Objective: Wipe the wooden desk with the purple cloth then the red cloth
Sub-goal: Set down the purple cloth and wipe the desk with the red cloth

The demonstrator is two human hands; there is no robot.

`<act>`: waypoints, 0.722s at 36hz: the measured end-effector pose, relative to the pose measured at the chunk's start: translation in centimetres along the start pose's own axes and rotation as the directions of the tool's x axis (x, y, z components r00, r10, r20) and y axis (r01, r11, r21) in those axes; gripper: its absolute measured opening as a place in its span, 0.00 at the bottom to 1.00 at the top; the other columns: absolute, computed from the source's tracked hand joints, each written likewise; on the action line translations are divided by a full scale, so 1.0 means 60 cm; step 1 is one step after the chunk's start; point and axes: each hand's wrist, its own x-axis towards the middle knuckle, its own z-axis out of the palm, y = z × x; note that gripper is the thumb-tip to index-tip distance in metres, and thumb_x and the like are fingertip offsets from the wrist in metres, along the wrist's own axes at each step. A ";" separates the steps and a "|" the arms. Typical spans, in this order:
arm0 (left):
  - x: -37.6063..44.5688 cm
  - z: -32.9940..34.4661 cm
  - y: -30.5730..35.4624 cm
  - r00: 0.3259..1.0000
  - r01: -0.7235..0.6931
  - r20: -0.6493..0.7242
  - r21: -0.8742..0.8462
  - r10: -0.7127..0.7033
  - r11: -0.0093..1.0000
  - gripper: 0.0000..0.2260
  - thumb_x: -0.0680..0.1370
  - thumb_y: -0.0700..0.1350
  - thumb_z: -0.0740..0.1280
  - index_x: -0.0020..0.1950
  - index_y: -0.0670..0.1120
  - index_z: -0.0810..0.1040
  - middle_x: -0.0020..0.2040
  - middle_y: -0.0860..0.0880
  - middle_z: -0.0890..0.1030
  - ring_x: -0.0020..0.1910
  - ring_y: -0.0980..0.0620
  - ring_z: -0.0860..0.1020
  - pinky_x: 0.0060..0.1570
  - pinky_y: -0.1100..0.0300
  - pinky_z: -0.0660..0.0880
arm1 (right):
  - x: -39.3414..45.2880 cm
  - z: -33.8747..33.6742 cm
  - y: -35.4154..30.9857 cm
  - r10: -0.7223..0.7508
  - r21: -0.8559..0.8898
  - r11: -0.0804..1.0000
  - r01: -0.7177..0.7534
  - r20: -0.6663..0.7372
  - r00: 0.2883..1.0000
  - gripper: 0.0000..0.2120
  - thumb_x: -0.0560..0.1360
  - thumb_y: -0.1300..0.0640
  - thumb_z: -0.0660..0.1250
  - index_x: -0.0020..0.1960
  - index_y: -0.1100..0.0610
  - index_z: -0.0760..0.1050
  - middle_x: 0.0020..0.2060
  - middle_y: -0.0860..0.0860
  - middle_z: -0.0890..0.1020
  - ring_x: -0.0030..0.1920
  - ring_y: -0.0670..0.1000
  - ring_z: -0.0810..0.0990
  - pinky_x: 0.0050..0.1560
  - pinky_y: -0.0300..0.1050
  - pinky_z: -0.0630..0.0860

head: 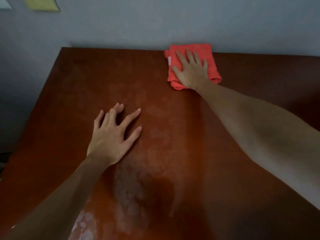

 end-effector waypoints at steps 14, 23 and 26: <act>-0.029 -0.044 -0.034 0.999 0.040 -0.025 -0.159 -0.045 0.986 0.23 0.81 0.57 0.60 0.75 0.53 0.69 0.71 0.45 0.66 0.76 0.47 0.60 0.75 0.44 0.52 | -0.558 -0.019 -0.123 -0.183 0.005 0.983 0.183 0.002 0.983 0.34 0.77 0.36 0.54 0.82 0.41 0.54 0.83 0.50 0.56 0.82 0.54 0.53 0.77 0.63 0.53; -0.094 -0.089 -0.141 0.992 0.111 0.064 -0.032 -0.109 0.993 0.23 0.83 0.62 0.53 0.77 0.60 0.61 0.75 0.43 0.60 0.77 0.44 0.57 0.76 0.45 0.48 | -0.657 -0.007 -0.194 -0.195 -0.003 0.981 0.195 0.027 0.980 0.36 0.75 0.36 0.57 0.81 0.39 0.55 0.83 0.49 0.54 0.83 0.53 0.50 0.78 0.63 0.52; -0.086 -0.093 -0.151 0.988 0.139 0.076 -0.017 -0.137 0.990 0.23 0.83 0.62 0.52 0.77 0.59 0.61 0.75 0.42 0.60 0.77 0.42 0.58 0.76 0.44 0.49 | -0.580 0.005 -0.201 -0.180 0.007 0.984 0.180 -0.006 0.984 0.35 0.74 0.35 0.56 0.80 0.40 0.59 0.82 0.51 0.59 0.82 0.54 0.56 0.77 0.63 0.55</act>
